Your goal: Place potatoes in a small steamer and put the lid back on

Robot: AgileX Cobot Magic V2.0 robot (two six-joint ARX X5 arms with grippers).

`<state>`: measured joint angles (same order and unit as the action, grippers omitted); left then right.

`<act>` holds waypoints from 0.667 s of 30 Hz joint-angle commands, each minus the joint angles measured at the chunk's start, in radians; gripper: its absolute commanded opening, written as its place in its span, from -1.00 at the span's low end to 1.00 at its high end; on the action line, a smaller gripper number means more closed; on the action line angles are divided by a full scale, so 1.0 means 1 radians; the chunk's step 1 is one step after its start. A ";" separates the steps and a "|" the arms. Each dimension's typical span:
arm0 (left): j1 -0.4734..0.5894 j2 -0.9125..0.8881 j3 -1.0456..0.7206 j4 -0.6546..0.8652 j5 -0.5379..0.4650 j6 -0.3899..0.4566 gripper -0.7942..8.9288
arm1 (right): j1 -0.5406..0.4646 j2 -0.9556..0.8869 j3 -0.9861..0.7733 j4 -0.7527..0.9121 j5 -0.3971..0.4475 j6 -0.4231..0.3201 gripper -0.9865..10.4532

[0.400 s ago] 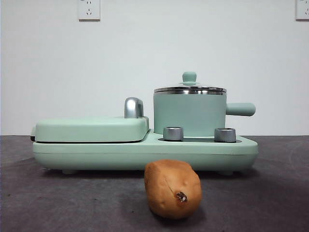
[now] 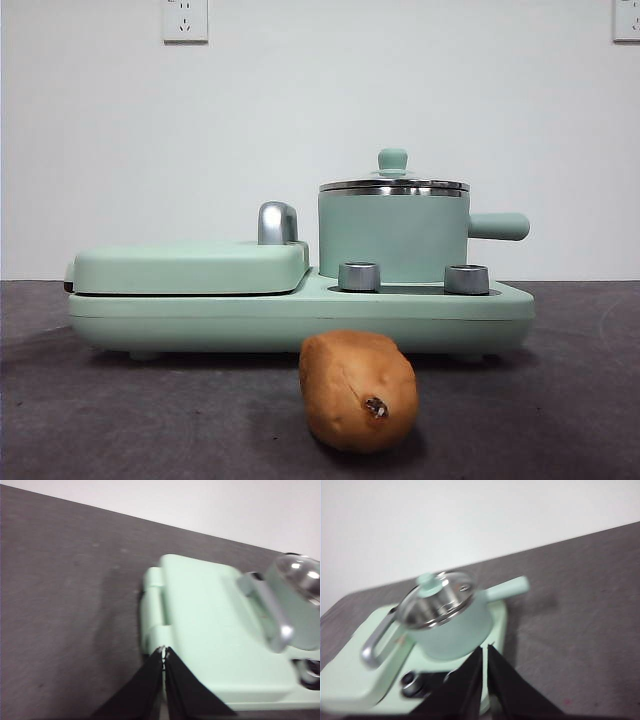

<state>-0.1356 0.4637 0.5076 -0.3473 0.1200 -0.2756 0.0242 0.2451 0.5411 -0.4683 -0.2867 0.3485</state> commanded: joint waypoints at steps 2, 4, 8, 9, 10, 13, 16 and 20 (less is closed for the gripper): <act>-0.029 0.132 0.157 -0.039 0.072 0.052 -0.81 | 0.000 0.099 0.109 -0.080 -0.090 -0.082 -0.81; -0.050 0.197 0.228 -0.062 0.122 0.077 -0.81 | 0.000 0.155 0.165 -0.124 -0.156 -0.127 -0.81; -0.091 0.293 0.336 -0.095 0.218 0.137 -0.81 | 0.000 0.239 0.245 -0.174 -0.281 -0.200 -0.81; -0.102 0.314 0.359 -0.105 0.239 0.151 -0.81 | 0.000 0.257 0.261 -0.183 -0.311 -0.214 -0.81; -0.113 0.333 0.380 -0.111 0.264 0.166 -0.81 | 0.000 0.272 0.274 -0.190 -0.338 -0.229 -0.81; -0.143 0.371 0.411 -0.111 0.337 0.194 -0.81 | 0.000 0.303 0.291 -0.190 -0.383 -0.239 -0.81; -0.167 0.389 0.420 -0.109 0.360 0.197 -0.81 | 0.000 0.314 0.291 -0.192 -0.393 -0.238 -0.81; -0.188 0.400 0.420 -0.108 0.360 0.196 -0.58 | 0.000 0.315 0.291 -0.191 -0.379 -0.235 -0.44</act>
<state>-0.3180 0.8566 0.9073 -0.4679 0.4747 -0.0948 0.0242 0.5568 0.8177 -0.6682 -0.6682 0.1261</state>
